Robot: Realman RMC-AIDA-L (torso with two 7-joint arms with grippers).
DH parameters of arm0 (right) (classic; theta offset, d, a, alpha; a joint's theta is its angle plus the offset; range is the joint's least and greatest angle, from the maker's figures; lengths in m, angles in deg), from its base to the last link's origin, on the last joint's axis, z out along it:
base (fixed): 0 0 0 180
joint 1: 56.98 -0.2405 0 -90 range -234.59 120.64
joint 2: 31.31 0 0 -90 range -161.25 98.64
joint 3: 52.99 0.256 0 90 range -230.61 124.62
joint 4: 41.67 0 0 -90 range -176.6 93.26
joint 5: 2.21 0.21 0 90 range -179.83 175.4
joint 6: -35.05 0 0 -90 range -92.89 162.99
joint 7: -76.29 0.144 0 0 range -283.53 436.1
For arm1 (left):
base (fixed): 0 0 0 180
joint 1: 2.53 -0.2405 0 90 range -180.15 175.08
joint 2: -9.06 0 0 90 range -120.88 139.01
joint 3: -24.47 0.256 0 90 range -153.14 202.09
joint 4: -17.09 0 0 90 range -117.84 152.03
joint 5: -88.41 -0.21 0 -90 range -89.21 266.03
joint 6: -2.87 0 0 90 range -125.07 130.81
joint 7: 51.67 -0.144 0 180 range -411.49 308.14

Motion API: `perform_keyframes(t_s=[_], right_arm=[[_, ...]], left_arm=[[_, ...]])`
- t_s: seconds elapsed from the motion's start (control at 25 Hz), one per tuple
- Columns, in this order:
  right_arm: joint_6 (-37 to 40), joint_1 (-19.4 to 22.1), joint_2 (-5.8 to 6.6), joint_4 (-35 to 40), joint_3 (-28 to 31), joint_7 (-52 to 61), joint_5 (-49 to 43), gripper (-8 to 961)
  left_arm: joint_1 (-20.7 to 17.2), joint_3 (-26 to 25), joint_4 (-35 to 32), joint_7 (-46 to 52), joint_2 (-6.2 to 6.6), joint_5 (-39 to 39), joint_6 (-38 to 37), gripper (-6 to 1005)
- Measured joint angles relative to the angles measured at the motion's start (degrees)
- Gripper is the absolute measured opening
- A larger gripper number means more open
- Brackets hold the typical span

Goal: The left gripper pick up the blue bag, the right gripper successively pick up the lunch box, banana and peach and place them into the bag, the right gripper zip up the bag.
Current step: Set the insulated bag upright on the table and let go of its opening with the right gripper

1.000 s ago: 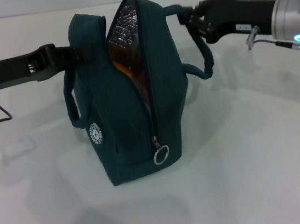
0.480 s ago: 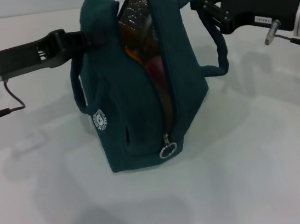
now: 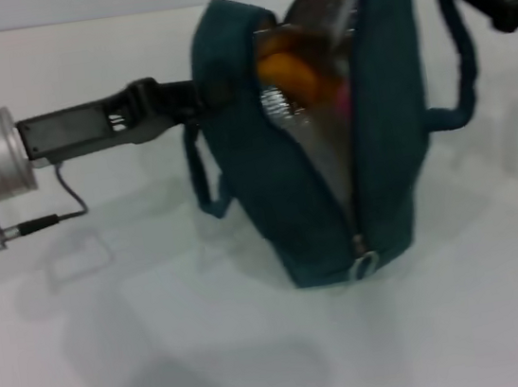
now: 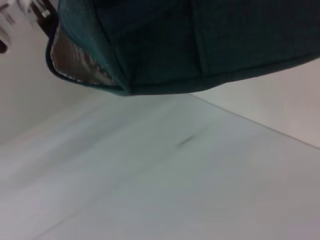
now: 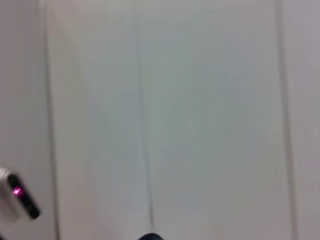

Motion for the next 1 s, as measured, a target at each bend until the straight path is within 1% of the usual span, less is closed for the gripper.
perform_keyframes(t_s=[0.12,0.24,0.32,0.48,0.6,0.8,1.0], right_arm=[[1.2,1.0,0.47,-0.1,2.3,0.7,-0.1,69],[1.4,1.2,0.83,-1.3,2.6,1.2,-0.6,70],[1.2,0.8,0.67,-2.0,2.6,1.3,-2.3,70],[0.9,-0.9,-0.14,-3.7,2.6,1.3,-6.8,70],[0.9,-2.0,-0.71,-4.9,2.5,1.3,-7.7,70],[1.4,-2.2,-0.97,-5.2,2.5,1.1,-7.8,69],[2.1,-1.7,-0.91,-4.6,4.0,1.3,-7.2,79]], left_arm=[[0.2,3.1,1.6,-0.9,-0.04,3.0,0.1,54],[0.4,4.7,3.2,-1.3,-0.05,4.4,0.3,54],[0.6,5.4,4.1,-1.4,-0.15,4.7,0.4,54],[0.9,6.5,5.3,-1.8,-0.2,5.1,1.3,54],[1.0,6.6,6.1,-2.3,-0.08,4.9,2.3,54],[1.0,6.6,8.0,-4.1,0.08,4.7,3.3,53],[0.5,6.6,8.9,-4.8,0.18,4.5,4.2,53]])
